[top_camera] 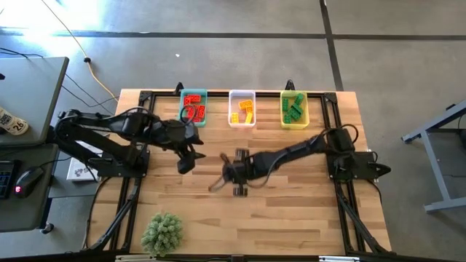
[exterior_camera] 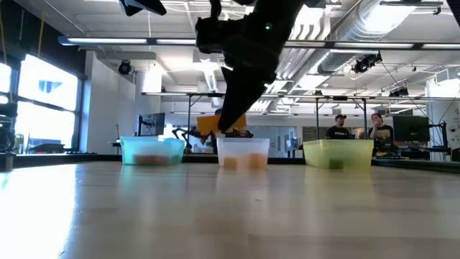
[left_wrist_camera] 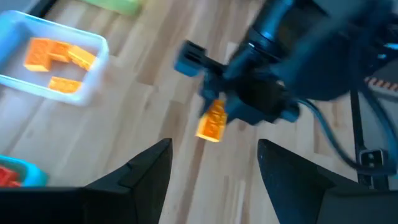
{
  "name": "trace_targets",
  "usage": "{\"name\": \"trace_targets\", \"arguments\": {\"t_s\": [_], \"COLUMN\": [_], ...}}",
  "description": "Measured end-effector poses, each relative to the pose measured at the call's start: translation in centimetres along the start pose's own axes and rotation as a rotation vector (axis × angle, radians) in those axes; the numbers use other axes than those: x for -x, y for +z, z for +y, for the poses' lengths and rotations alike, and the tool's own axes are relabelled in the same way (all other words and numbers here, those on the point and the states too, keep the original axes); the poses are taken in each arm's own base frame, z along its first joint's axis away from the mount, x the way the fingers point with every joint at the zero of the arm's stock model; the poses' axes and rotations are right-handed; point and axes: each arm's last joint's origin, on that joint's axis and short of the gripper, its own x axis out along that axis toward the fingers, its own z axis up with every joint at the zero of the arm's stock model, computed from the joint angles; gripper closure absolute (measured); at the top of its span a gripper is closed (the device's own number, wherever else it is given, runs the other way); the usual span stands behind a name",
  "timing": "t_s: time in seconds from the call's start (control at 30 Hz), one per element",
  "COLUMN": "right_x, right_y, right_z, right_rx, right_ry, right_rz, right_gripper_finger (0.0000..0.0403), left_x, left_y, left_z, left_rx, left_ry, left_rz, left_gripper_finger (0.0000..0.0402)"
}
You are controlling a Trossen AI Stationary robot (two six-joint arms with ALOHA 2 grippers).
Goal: Sort & place blocks by color
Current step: Put the yellow game piece into the white bin, then return to Home Position
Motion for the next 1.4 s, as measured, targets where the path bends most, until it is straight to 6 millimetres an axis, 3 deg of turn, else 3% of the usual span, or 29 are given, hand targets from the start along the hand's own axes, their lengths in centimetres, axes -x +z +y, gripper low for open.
{"name": "trace_targets", "arguments": {"t_s": [0.3, 0.53, 0.67, 1.0, 1.2, 1.4], "right_x": [2.3, 2.1, 1.7, 0.9, 0.8, 0.9], "right_y": [0.6, -1.2, -2.4, -3.3, -3.2, -3.1], "right_z": [-12.0, -21.1, -24.7, -27.7, -27.9, -27.9], "right_rx": [-0.147, -0.349, -0.435, -0.503, -0.481, -0.482], "right_ry": [-0.197, -0.237, -0.193, -0.141, -0.149, -0.149], "right_rz": [-0.024, -0.001, -0.012, -0.068, -0.083, -0.083], "right_gripper_finger": [0.0291, 0.0291, 0.0291, 0.0288, 0.0212, 0.0145], "left_x": [2.3, 2.5, 2.4, 2.6, 2.5, 1.8], "left_y": [0.5, 0.8, 1.1, 1.4, 1.3, -1.1], "left_z": [2.6, 4.5, 5.6, 8.0, 8.6, 8.6], "left_rx": [0.042, 0.059, 0.093, 0.169, 0.186, 0.259], "left_ry": [0.056, 0.130, 0.188, 0.290, 0.314, 0.375], "left_rz": [-0.092, -0.112, -0.117, -0.139, -0.137, -0.118], "left_gripper_finger": [0.0177, 0.0177, 0.0177, 0.0177, 0.0177, 0.0177]}}
